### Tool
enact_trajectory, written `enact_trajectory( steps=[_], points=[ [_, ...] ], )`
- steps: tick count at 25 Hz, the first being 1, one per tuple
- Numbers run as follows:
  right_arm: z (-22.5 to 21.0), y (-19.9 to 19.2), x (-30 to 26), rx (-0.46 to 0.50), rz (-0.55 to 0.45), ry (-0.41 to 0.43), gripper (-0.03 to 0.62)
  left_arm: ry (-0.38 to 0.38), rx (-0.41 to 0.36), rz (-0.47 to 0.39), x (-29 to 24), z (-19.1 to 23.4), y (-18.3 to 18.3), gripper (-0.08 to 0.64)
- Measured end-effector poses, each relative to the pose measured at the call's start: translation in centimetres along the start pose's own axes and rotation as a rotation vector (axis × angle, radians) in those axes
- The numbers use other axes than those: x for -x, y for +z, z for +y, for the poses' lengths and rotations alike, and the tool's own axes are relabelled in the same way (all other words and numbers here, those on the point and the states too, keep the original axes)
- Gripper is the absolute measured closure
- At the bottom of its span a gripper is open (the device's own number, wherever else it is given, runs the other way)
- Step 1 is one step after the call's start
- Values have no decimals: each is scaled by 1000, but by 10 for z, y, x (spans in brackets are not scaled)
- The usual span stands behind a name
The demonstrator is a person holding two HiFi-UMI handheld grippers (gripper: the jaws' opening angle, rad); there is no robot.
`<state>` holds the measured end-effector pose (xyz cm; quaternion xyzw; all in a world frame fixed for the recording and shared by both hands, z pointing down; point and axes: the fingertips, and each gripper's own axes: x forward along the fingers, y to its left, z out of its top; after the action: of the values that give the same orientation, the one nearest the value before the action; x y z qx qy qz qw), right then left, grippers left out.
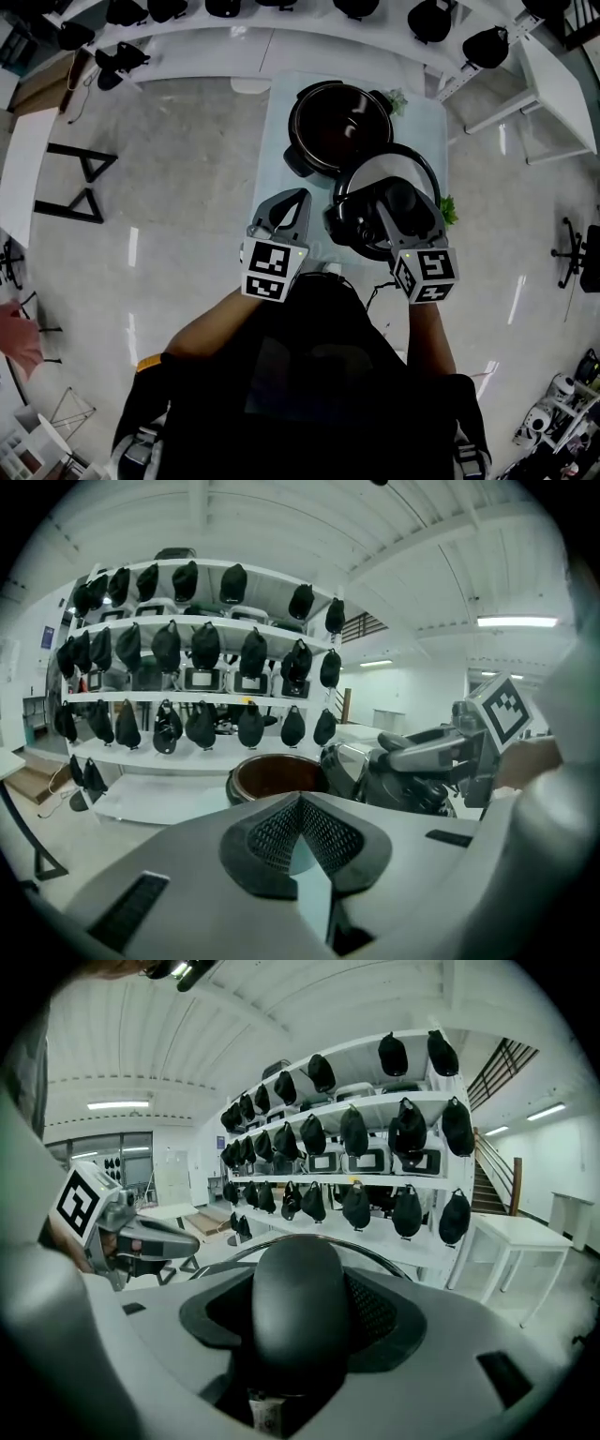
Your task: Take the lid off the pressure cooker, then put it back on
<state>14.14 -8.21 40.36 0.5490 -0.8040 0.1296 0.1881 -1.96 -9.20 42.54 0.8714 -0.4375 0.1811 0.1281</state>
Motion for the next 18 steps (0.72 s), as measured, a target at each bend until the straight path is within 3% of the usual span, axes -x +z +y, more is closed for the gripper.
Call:
enact_trajectory(
  steps=[11,18],
  points=[
    [20,54,-68,3,44,-43,304,-28,30,-37,13,77,5,552],
    [14,70,-112,55,65,-7,304,34,54,-59,4,107,14,552]
  ],
)
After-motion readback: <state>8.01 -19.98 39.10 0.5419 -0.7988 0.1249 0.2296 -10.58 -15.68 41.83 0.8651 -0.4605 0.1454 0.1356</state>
